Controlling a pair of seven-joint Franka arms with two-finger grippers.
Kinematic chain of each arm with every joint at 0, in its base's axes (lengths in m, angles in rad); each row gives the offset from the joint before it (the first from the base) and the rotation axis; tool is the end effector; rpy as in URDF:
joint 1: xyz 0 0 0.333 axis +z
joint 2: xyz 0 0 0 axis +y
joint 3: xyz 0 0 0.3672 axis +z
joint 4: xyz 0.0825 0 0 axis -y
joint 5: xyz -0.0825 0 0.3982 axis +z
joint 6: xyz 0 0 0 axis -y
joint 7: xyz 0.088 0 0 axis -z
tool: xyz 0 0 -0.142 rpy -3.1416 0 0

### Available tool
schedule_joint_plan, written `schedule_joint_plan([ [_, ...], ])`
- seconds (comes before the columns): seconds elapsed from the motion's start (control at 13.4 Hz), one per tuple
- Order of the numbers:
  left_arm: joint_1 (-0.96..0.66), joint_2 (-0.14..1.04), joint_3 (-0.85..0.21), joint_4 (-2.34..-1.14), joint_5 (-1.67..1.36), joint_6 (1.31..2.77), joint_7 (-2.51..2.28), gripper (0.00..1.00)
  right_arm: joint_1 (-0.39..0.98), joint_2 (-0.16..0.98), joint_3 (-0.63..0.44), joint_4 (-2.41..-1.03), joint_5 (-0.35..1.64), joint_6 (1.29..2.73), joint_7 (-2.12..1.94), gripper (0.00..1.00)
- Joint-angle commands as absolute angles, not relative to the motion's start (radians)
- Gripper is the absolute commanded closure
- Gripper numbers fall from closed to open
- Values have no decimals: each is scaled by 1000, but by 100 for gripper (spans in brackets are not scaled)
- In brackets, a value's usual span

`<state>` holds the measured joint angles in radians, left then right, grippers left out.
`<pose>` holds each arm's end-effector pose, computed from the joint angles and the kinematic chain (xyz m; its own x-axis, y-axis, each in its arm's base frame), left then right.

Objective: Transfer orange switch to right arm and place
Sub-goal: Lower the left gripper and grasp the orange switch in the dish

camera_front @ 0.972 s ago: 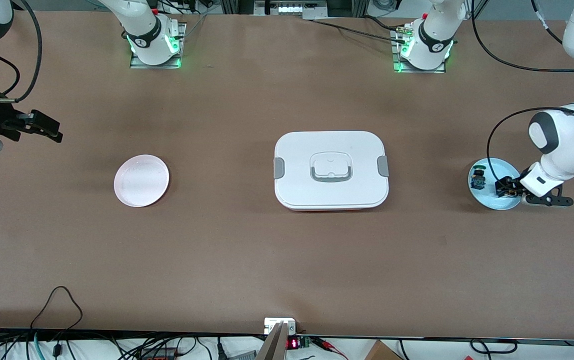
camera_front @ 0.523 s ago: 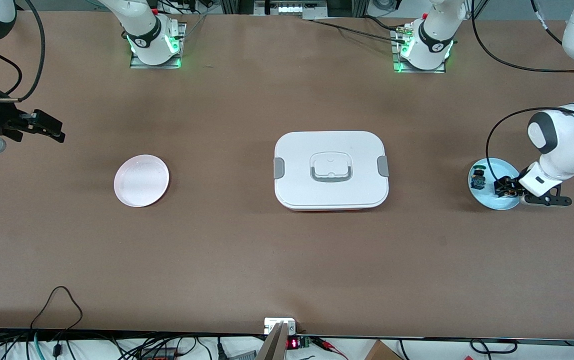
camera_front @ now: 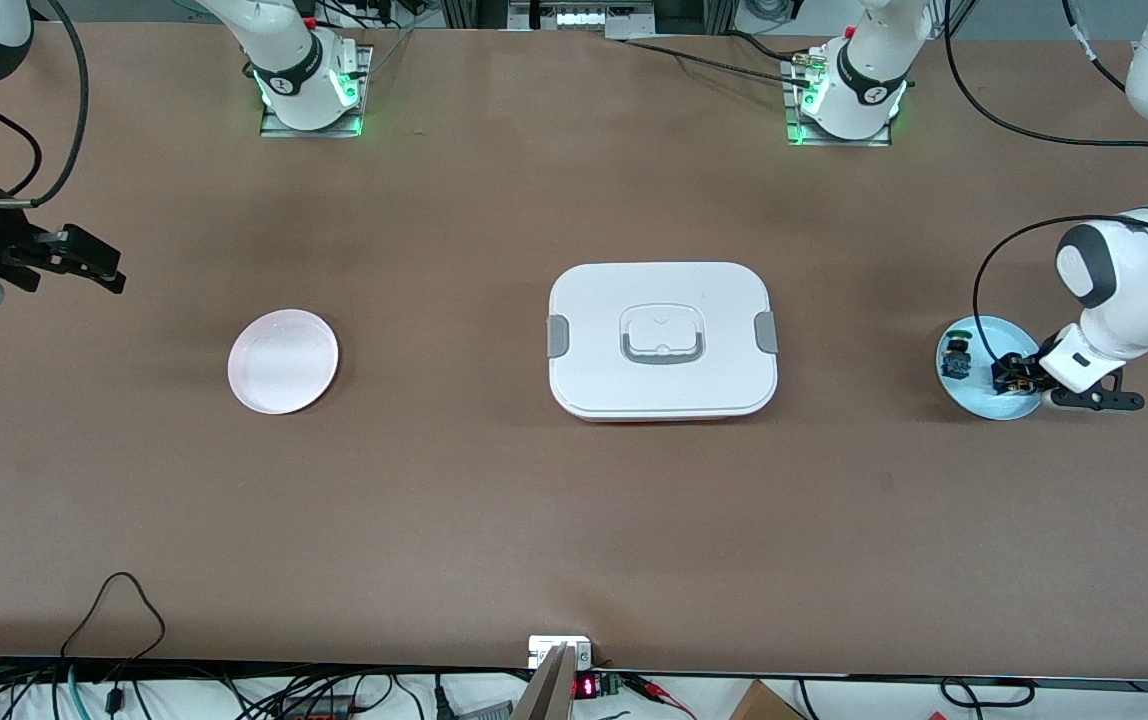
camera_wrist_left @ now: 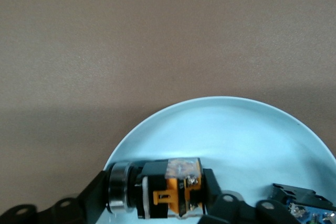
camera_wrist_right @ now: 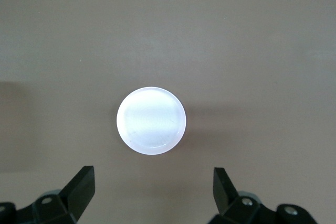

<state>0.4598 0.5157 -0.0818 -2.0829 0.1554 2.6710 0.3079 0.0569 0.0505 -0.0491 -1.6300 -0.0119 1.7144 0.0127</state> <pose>0.5838 0.2299 0.1792 0.9968 -0.0553 0.0580 -0.0518 -0.9968 -0.0607 0.5985 0.0038 0.5951 0.9994 -0.0031 0.0341 -0.0035 -0.9999 0.0139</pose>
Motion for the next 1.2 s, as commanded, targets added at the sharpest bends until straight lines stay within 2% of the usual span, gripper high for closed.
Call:
schedule_joint_plan([
  [0.0,472,509,-107,-2083,164,2672,314,68,61,49,-46,-1611,-17,1701,-3,0],
  [0.07,472,505,-109,-2082,166,2668,318,77,60,51,-46,-1612,-15,1700,-3,0],
  [0.3,471,468,-121,-2082,166,2652,353,77,58,52,-48,-1612,-14,1695,-2,0],
  [0.52,471,393,-152,-2060,166,2544,360,77,60,55,-48,-1612,-15,1694,5,0],
  [0.67,468,342,-201,-1999,164,2379,360,78,58,55,-48,-1612,-12,1694,8,0],
  [0.82,468,336,-254,-1886,163,2137,362,84,58,57,-48,-1612,-12,1694,3,0],
  [0.97,466,341,-348,-1798,131,1906,357,85,58,58,-48,-1612,-14,1694,5,0],
  [1.12,469,341,-379,-1761,-41,1781,367,86,58,58,-48,-1612,-14,1694,6,0],
])
